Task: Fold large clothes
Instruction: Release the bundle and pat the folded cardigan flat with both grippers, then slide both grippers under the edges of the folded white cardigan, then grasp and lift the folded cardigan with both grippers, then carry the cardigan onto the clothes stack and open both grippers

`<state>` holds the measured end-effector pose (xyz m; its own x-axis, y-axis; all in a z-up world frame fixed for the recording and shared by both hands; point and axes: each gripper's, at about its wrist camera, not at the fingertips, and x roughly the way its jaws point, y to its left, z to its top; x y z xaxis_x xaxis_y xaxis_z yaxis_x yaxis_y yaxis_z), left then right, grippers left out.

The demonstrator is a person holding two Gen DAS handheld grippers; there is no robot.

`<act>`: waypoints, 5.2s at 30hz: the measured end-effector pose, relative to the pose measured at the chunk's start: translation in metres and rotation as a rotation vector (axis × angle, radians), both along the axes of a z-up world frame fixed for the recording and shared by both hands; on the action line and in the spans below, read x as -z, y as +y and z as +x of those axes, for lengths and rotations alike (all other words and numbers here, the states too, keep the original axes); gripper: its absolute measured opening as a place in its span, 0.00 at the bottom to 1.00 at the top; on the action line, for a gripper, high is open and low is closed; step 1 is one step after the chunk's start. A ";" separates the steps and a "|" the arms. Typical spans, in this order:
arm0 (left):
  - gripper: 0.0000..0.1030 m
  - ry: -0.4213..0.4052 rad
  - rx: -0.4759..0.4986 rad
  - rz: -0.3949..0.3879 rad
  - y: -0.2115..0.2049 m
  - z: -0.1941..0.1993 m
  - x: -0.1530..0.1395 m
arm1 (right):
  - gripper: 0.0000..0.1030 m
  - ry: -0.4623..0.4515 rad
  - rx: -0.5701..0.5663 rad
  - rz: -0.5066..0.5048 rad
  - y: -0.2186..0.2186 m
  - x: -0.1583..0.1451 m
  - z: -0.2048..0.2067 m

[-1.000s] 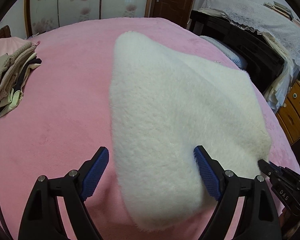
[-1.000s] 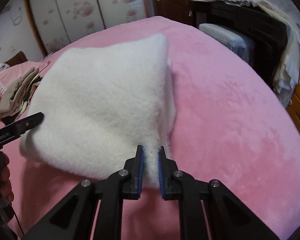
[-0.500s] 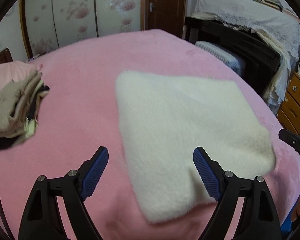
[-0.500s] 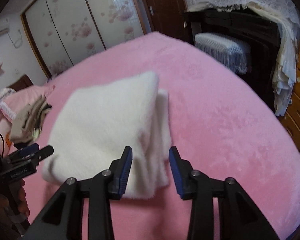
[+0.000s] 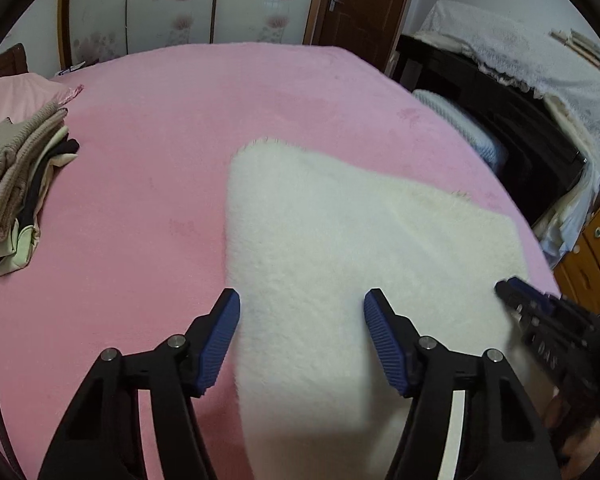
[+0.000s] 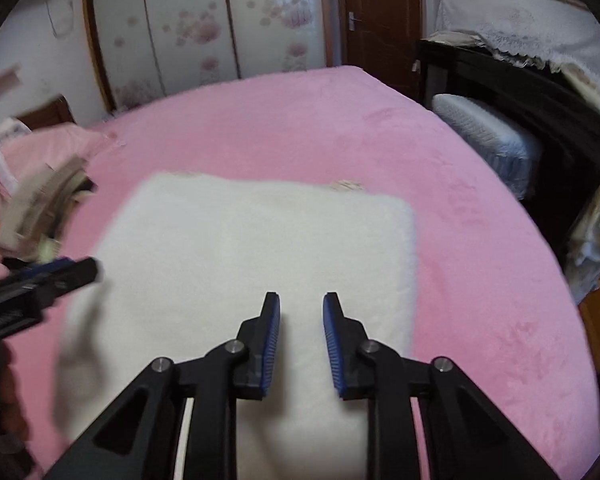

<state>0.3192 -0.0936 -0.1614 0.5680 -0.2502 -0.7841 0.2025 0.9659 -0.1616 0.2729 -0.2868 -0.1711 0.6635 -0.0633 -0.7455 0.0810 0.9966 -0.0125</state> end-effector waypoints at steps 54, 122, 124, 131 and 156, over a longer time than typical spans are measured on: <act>0.99 0.135 0.191 -0.118 0.024 -0.067 -0.095 | 0.94 0.103 -0.214 0.334 -0.047 -0.103 -0.055; 0.62 0.221 0.017 -0.212 0.124 -0.017 -0.099 | 0.41 0.231 -0.387 0.610 0.108 -0.083 0.014; 0.62 0.176 -0.005 -0.178 0.166 -0.014 -0.135 | 0.41 0.205 -0.430 0.627 0.140 -0.099 0.026; 0.62 0.068 -0.082 -0.085 0.305 0.029 -0.236 | 0.41 0.119 -0.555 0.670 0.280 -0.154 0.101; 1.00 -0.043 -0.376 0.051 0.544 0.176 -0.155 | 0.68 0.205 -0.526 0.638 0.463 -0.014 0.271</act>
